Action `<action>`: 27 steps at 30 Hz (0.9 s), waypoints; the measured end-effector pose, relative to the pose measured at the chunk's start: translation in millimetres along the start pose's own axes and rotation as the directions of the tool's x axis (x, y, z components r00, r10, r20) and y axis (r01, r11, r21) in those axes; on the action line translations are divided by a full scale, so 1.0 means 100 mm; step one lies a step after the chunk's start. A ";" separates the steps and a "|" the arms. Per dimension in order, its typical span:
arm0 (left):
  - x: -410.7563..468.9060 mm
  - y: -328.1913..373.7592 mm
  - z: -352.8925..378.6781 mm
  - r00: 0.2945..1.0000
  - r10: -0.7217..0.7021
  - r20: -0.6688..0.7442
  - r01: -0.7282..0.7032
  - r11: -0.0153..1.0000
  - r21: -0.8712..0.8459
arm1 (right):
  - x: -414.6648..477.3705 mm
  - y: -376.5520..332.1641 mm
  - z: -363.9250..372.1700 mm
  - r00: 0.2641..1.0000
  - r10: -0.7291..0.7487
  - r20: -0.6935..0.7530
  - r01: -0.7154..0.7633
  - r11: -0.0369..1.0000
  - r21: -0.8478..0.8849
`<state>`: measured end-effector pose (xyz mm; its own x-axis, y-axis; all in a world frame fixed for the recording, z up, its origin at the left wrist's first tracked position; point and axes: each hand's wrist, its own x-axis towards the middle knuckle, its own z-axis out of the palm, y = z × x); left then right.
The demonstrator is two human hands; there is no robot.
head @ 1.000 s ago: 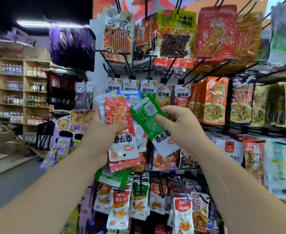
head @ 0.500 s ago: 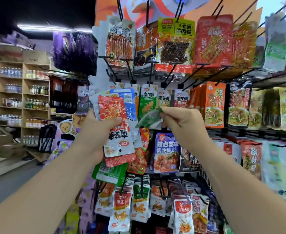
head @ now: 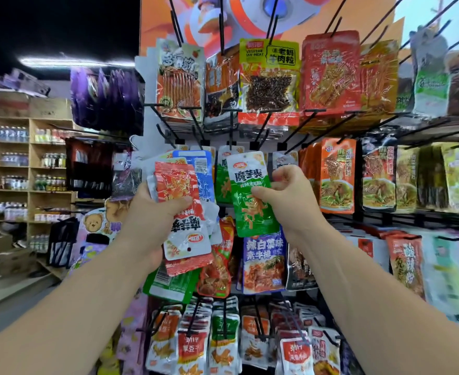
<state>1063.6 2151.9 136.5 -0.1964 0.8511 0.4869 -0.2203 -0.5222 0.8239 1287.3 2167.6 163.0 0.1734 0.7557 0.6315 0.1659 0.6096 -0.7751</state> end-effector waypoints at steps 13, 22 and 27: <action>0.45 0.01 -0.23 0.994 0.113 0.015 -0.113 0.992 0.058 | 0.61 -0.30 0.44 0.996 -0.088 -0.009 0.087 0.991 -0.099; 0.64 0.09 -0.47 0.985 0.155 0.074 -0.161 0.983 0.092 | 0.91 -0.35 0.71 0.986 -0.071 -0.148 0.060 0.995 -0.073; 0.71 0.07 -0.47 0.986 0.115 0.117 -0.121 0.992 0.042 | 0.96 -0.34 0.73 0.982 -0.058 -0.180 0.045 0.996 -0.079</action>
<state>1003.0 2205.8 162.9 -0.1076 0.7859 0.6089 -0.1542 -0.6182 0.7707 1227.8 2236.4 248.4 0.3352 0.6635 0.6689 0.2498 0.6220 -0.7421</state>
